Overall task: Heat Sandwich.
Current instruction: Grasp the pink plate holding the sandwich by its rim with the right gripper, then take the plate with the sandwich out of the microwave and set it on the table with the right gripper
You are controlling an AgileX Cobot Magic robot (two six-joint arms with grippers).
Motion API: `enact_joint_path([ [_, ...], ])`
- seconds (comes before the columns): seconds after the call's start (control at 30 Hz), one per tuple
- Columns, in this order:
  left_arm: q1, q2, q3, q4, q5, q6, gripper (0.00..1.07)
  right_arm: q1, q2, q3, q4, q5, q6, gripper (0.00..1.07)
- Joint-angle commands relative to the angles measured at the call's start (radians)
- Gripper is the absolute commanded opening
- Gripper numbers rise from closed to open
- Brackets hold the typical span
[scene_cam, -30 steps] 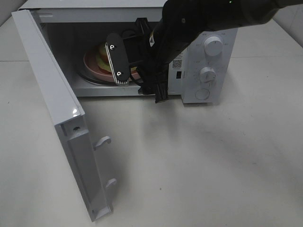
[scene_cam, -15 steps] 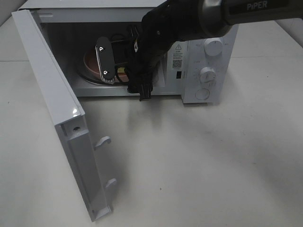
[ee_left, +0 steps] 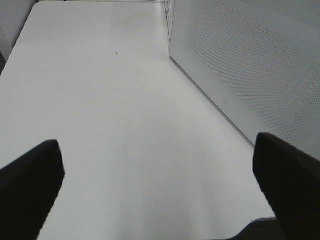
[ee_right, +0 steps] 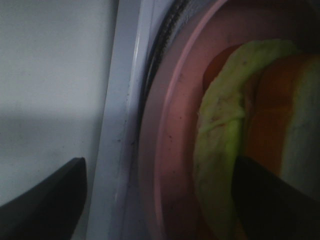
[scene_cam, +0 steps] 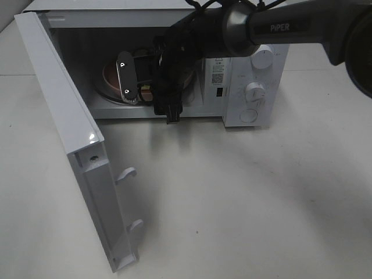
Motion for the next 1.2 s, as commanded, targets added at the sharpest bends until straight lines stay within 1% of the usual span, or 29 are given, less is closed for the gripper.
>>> enact_joint_path([
  [0.03,0.003,-0.016,0.001,-0.002,-0.003,-0.003,0.98,-0.003,0.011,-0.011,0.002,0.021,0.023,0.72],
  [0.07,0.003,-0.016,0.001,-0.002,-0.003,-0.003,0.98,-0.003,0.011,-0.011,0.002,0.027,0.023,0.69],
  [0.1,0.003,-0.016,0.001,-0.002,-0.003,-0.003,0.98,-0.003,0.011,-0.011,0.002,0.027,0.023,0.69],
  [0.13,0.003,-0.016,0.001,-0.002,-0.003,-0.003,0.98,-0.003,0.011,-0.011,0.002,0.030,0.023,0.65],
  [0.17,0.003,-0.016,0.001,-0.002,-0.003,-0.003,0.98,-0.003,0.011,-0.011,0.002,0.040,0.023,0.55],
  [0.23,0.003,-0.016,0.001,-0.002,-0.003,-0.003,0.98,-0.003,0.011,-0.011,0.002,0.056,0.023,0.43],
  [0.27,0.003,-0.016,0.001,-0.002,-0.003,-0.003,0.98,-0.003,0.011,-0.011,0.002,0.056,0.023,0.43],
  [0.3,0.003,-0.016,0.001,-0.002,-0.003,-0.003,0.98,-0.003,0.011,-0.011,0.002,0.075,0.023,0.29],
  [0.37,0.003,-0.016,0.001,-0.002,-0.003,-0.003,0.98,-0.003,0.011,-0.011,0.002,0.090,0.023,0.14],
  [0.4,0.003,-0.016,0.001,-0.002,-0.003,-0.003,0.98,-0.003,0.011,-0.011,0.002,0.090,0.023,0.14],
  [0.43,0.003,-0.016,0.001,-0.002,-0.003,-0.003,0.98,-0.003,0.011,-0.011,0.002,0.092,0.023,0.00],
  [1.03,0.003,-0.016,0.001,-0.002,-0.003,-0.003,0.98,-0.003,-0.016,-0.010,0.001,0.100,0.016,0.00],
  [1.2,0.003,-0.016,0.001,-0.002,-0.003,-0.003,0.98,-0.003,-0.027,-0.010,0.004,0.128,-0.067,0.00],
])
